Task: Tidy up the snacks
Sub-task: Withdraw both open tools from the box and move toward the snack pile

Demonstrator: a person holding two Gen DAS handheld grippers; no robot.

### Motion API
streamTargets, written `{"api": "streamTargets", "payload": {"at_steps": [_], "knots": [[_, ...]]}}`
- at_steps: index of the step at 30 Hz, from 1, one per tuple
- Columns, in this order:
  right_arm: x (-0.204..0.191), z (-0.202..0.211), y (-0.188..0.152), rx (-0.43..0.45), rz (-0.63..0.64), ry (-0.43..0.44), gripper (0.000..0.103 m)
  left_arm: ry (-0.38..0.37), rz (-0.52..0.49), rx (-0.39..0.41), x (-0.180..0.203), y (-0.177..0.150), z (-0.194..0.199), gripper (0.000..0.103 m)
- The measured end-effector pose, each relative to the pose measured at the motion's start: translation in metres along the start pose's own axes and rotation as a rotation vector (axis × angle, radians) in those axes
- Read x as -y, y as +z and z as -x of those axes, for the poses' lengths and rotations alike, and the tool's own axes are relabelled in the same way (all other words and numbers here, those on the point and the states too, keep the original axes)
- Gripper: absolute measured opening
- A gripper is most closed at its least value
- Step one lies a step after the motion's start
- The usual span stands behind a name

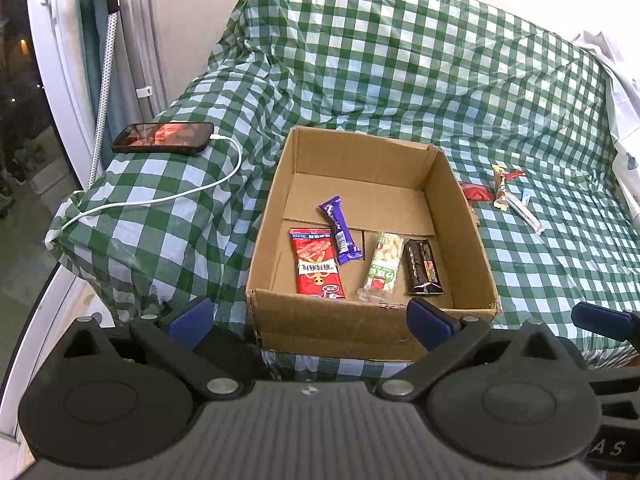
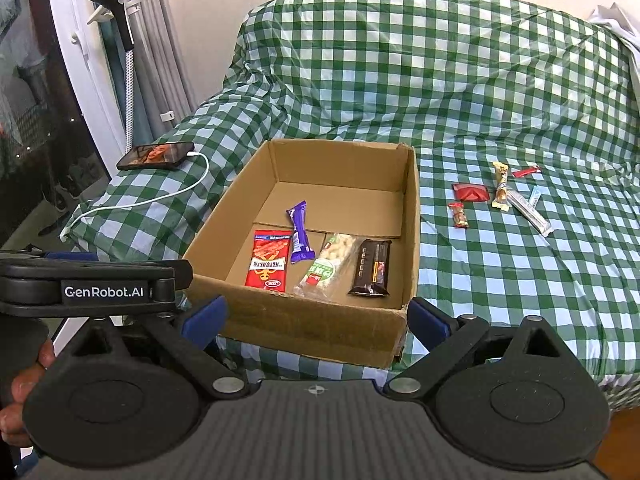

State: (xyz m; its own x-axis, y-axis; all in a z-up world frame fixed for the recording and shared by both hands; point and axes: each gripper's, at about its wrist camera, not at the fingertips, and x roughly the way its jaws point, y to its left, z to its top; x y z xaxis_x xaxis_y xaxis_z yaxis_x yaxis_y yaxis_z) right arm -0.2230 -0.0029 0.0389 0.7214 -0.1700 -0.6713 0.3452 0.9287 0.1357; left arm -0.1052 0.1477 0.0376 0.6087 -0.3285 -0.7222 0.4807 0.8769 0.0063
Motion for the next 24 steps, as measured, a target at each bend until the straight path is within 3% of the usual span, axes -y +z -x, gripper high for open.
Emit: {"api": "streamTargets", "payload": {"at_steps": [24], "knots": [[0.004, -0.010, -0.004, -0.036, -0.040, 0.006, 0.097, 0.012, -0.015, -0.036, 0.002, -0.001, -0.012, 0.103]]}}
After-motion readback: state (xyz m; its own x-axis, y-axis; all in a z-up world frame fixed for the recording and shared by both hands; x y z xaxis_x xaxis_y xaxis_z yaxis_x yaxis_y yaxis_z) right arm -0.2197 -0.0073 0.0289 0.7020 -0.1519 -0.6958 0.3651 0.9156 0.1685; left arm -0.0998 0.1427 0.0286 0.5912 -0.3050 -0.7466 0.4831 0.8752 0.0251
